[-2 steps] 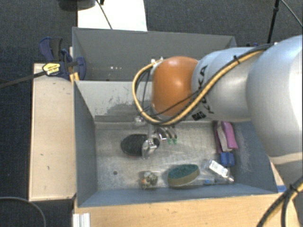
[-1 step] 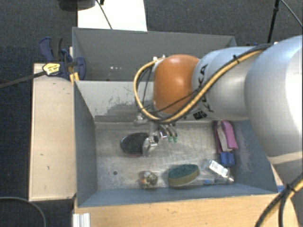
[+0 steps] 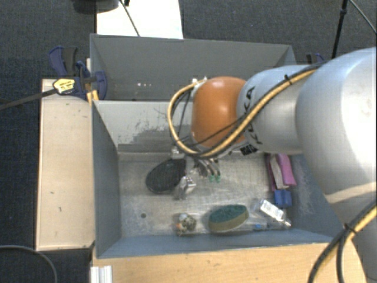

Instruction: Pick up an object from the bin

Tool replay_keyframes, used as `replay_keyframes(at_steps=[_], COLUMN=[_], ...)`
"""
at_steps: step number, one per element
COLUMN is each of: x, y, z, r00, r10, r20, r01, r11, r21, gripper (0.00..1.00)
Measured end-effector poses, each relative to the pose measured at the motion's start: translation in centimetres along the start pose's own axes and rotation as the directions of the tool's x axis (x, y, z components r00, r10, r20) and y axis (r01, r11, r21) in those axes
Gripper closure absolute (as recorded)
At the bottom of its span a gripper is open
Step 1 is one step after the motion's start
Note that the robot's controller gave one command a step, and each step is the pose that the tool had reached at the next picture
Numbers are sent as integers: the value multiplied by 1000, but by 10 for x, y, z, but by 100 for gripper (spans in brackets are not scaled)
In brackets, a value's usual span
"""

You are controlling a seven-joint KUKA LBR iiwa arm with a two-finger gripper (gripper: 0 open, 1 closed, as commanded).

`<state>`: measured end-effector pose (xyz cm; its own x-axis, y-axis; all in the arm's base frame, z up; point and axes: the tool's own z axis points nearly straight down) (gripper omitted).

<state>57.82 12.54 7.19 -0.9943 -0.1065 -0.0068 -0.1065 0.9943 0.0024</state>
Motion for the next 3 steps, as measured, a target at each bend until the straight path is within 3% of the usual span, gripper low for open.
replay_keyframes(at_steps=[1,2,3], x=[-1,-2,-5], y=[1,1,1], z=[-1,-2,-85], r00=[1000,1000,1000], r10=[4,7,12], r20=[0,2,2], r01=[-4,-7,-12], r11=[1000,1000,1000], r21=[0,0,0], gripper=[0,100,100])
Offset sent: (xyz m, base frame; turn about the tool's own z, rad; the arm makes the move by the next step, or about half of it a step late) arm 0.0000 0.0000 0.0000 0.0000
